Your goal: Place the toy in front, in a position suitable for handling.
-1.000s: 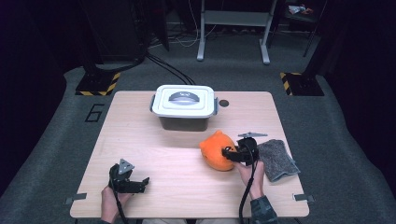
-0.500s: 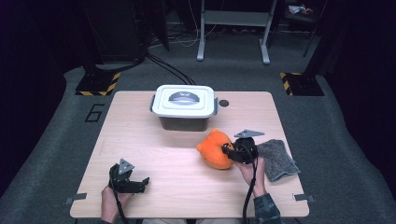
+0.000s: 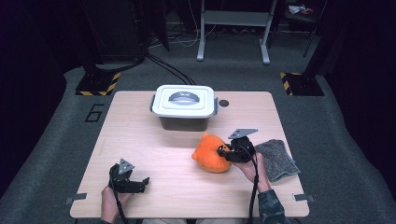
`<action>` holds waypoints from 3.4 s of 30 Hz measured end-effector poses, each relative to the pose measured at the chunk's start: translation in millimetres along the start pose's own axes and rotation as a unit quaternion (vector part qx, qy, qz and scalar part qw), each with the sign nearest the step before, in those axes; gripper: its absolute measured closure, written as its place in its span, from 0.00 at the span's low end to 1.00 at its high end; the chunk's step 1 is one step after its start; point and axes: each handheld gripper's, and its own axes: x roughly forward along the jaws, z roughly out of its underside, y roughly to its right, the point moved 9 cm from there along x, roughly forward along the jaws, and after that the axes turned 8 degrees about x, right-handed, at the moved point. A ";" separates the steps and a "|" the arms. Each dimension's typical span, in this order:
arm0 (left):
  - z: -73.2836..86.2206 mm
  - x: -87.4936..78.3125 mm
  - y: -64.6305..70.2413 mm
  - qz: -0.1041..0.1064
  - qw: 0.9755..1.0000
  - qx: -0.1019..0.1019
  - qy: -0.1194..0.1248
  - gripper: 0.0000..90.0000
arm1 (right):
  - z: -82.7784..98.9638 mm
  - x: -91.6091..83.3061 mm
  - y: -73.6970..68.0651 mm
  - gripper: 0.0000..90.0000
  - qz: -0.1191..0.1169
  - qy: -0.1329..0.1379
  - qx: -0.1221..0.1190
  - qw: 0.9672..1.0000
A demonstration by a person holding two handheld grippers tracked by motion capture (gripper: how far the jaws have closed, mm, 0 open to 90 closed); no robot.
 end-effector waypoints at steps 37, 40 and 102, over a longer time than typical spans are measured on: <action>-106.5 19.7 45.4 0.157 0.985 0.022 0.065 0.10 | 104.6 -18.4 22.3 0.15 0.112 0.028 0.075 0.990; -122.5 24.0 50.9 0.167 0.983 0.024 0.070 0.10 | 111.2 -14.4 26.0 0.15 0.129 0.022 0.066 0.989; -192.0 55.5 146.8 0.207 0.968 0.048 0.136 0.87 | 116.5 -12.0 34.9 0.14 0.135 0.026 0.073 0.988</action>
